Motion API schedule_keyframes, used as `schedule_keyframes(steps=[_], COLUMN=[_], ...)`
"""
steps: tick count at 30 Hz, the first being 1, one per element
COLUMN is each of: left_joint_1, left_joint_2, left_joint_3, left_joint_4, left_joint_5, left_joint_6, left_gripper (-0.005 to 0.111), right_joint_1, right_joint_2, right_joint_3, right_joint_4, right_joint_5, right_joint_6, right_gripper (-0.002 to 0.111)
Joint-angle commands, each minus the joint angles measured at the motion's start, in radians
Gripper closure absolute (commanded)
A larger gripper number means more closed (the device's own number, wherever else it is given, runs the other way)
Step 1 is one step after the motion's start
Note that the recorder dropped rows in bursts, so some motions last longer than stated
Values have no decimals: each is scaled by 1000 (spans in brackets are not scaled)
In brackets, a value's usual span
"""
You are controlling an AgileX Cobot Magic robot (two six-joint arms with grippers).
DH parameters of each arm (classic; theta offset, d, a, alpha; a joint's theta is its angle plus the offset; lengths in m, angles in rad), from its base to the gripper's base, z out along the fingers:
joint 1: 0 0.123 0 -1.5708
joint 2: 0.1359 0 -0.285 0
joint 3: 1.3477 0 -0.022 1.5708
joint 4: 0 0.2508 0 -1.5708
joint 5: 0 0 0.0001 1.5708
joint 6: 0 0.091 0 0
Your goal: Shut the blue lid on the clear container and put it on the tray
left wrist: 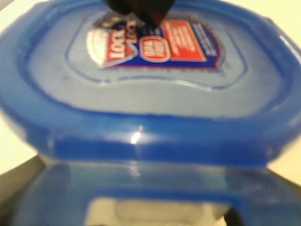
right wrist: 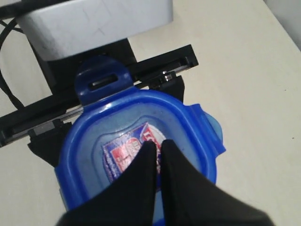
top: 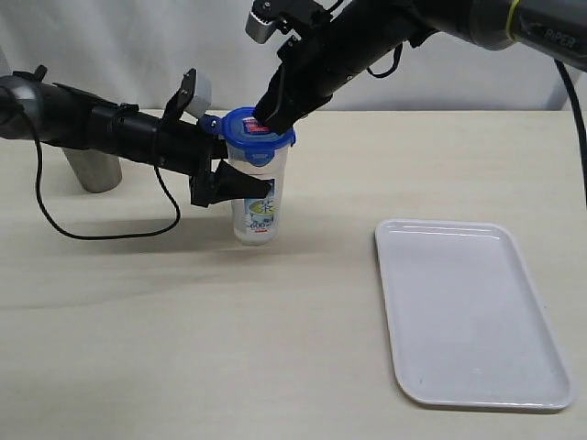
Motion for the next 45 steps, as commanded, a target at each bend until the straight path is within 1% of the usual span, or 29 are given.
schedule_keyframes(steps=[1,2,4,6,8,10,11,12,15,23,26,28,32,34,42,45], left_joint_1=[0,0,0,0,0,0,0,0,0,6,23,37,69,69,37,29], left_joint_2=[4,4,4,4,4,4,4,4,4,4,4,4,4,4,4,4], left_joint_3=[-7,-7,-7,-7,-9,-9,-9,-9,-9,-9,-9,-9,-9,-9,-9,-9], left_joint_4=[-22,-15,14,19,9,-3,9,26,86,104,88,35,-23,-25,-33,-83], left_joint_5=[-32,-26,-6,4,-3,-24,-42,-57,-83,-85,-78,-64,-1,32,24,26], left_joint_6=[24,24,24,24,24,24,24,24,24,24,24,24,24,24,24,24], left_gripper=[103,97,80,58,33,17,11,9,8,8,8,8,8,8,8,8], right_joint_1=[0,0,0,0,0,0,0,0,0,0,0,0,0,0,0,0], right_joint_2=[19,19,19,19,19,19,19,19,19,19,19,19,19,19,19,19], right_joint_3=[6,6,6,6,6,6,6,6,6,6,6,6,6,6,6,6], right_joint_4=[-24,-24,-24,-24,-24,-28,-31,-33,-33,-45,-45,-45,-45,-45,-50,-50], right_joint_5=[33,35,46,52,52,54,54,54,54,63,75,75,75,75,75,75], right_joint_6=[3,3,3,3,3,3,3,3,3,3,3,3,3,2,2,2], right_gripper=[104,104,104,104,104,104,104,104,104,104,104,104,104,104,104,104])
